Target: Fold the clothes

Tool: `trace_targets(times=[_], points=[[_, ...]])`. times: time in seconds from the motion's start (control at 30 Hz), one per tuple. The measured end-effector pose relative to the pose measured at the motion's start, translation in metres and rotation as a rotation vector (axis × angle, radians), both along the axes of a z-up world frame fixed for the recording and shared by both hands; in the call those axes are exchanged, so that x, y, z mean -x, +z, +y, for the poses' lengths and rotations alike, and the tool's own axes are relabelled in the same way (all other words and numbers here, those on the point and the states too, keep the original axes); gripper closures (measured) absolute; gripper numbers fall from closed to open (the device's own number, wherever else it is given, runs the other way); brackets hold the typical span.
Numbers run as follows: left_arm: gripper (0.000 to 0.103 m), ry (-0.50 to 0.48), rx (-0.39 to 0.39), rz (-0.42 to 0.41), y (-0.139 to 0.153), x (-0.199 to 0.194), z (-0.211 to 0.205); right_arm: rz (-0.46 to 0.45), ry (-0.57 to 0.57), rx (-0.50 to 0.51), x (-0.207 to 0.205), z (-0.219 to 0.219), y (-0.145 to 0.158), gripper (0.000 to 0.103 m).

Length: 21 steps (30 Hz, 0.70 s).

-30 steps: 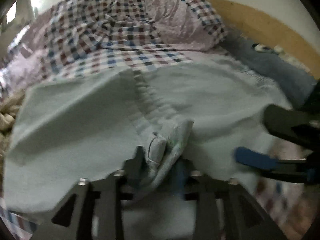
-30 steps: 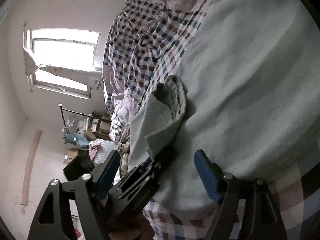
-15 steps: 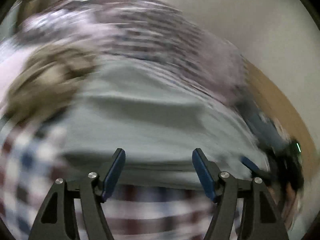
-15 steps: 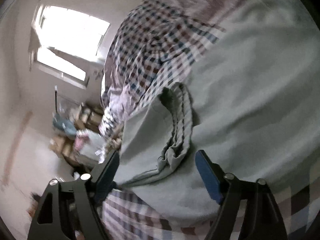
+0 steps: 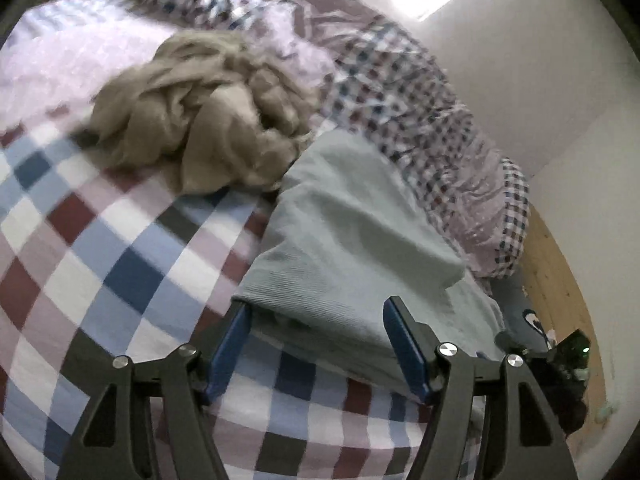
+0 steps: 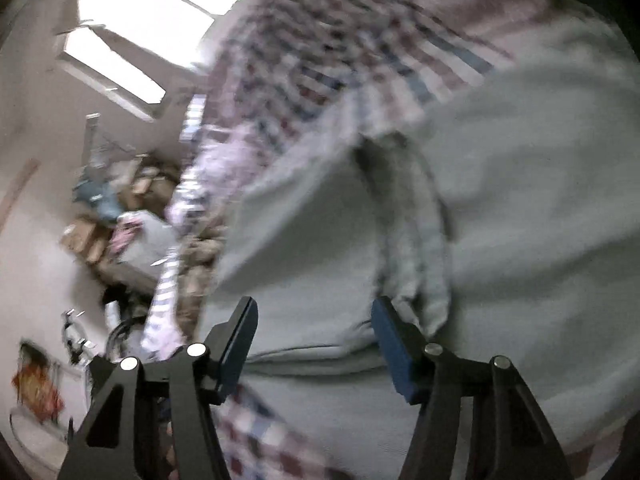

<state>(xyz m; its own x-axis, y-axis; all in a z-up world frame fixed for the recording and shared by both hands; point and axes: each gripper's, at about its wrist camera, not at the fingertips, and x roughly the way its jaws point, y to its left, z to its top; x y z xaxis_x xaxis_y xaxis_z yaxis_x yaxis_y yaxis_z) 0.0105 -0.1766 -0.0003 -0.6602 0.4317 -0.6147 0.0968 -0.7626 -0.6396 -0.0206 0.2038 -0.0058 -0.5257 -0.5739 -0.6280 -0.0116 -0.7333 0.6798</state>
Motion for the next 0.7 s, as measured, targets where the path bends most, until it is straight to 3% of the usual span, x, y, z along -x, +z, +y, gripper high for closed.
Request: trace_targets(times=[0.1,0.3,0.37,0.4,0.6,0.7], points=[[0.033,0.009,-0.002,-0.009,-0.002,0.003,0.0,-0.067,-0.026,0.013,0.002,0.004,-0.013,0.045],[0.038,0.01,-0.029,-0.021,-0.005,0.003,-0.006,-0.077,-0.029,-0.053,0.003,-0.005,-0.016,0.046],[0.038,0.008,-0.031,-0.022,-0.004,0.003,-0.006,-0.082,-0.033,-0.09,0.004,-0.01,-0.02,0.065],[0.039,0.007,-0.029,-0.023,-0.004,0.003,-0.006,-0.086,-0.034,-0.119,0.004,-0.014,-0.022,0.086],[0.042,0.007,-0.05,-0.039,-0.004,0.004,-0.01,-0.019,-0.057,-0.126,-0.023,-0.01,0.009,0.093],[0.042,0.009,-0.045,-0.043,-0.003,0.003,-0.009,-0.045,-0.052,-0.162,-0.027,-0.011,-0.001,0.093]])
